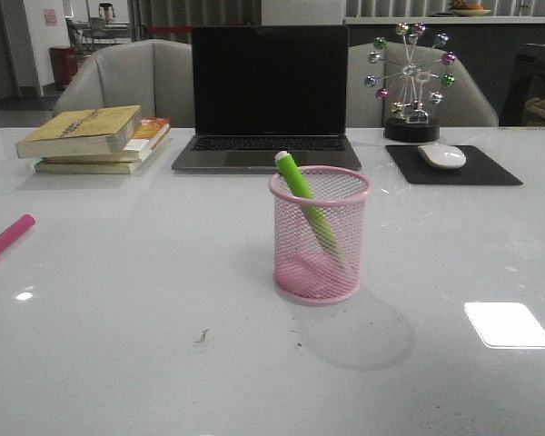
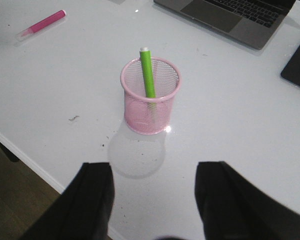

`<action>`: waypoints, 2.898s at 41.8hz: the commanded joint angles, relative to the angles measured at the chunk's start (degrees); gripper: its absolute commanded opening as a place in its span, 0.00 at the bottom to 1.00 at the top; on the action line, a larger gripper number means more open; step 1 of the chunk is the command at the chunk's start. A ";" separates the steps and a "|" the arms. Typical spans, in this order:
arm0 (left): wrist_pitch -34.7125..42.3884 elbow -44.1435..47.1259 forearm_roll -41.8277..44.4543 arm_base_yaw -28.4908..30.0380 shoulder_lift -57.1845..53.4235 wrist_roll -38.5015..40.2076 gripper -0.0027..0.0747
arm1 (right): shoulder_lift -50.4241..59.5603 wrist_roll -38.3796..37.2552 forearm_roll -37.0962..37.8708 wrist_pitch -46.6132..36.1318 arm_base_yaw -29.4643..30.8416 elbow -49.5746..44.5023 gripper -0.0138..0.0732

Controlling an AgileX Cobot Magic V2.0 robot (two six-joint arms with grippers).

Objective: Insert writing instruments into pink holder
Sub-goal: 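Grasp the pink marker with the left gripper and lift it, then carry the pink marker over the holder and release it inside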

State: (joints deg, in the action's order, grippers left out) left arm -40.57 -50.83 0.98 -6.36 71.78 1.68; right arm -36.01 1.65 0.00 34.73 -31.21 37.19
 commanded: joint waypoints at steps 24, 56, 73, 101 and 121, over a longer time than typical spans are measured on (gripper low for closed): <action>-0.65 -32.02 1.96 2.16 38.71 0.13 0.66 | 0.17 0.46 0.98 -4.29 0.04 1.64 0.71; -7.39 -42.99 2.05 2.16 48.73 0.01 0.33 | 0.17 0.46 0.98 -4.29 0.04 1.64 0.71; 11.17 -26.89 -13.75 -0.76 30.93 -9.25 0.15 | 0.17 0.46 0.98 -4.29 0.04 1.64 0.71; 82.78 4.94 -22.11 -40.31 6.58 -13.13 0.15 | 0.17 0.46 0.98 -4.29 0.04 1.64 0.71; 89.22 -7.10 -11.88 -43.29 28.97 -1.11 0.15 | 0.17 0.46 0.98 -4.29 0.04 1.64 0.71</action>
State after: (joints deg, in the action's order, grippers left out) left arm 43.41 -54.72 -12.11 -49.19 100.53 -0.52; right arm -35.98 1.75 0.00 34.73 -31.21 37.19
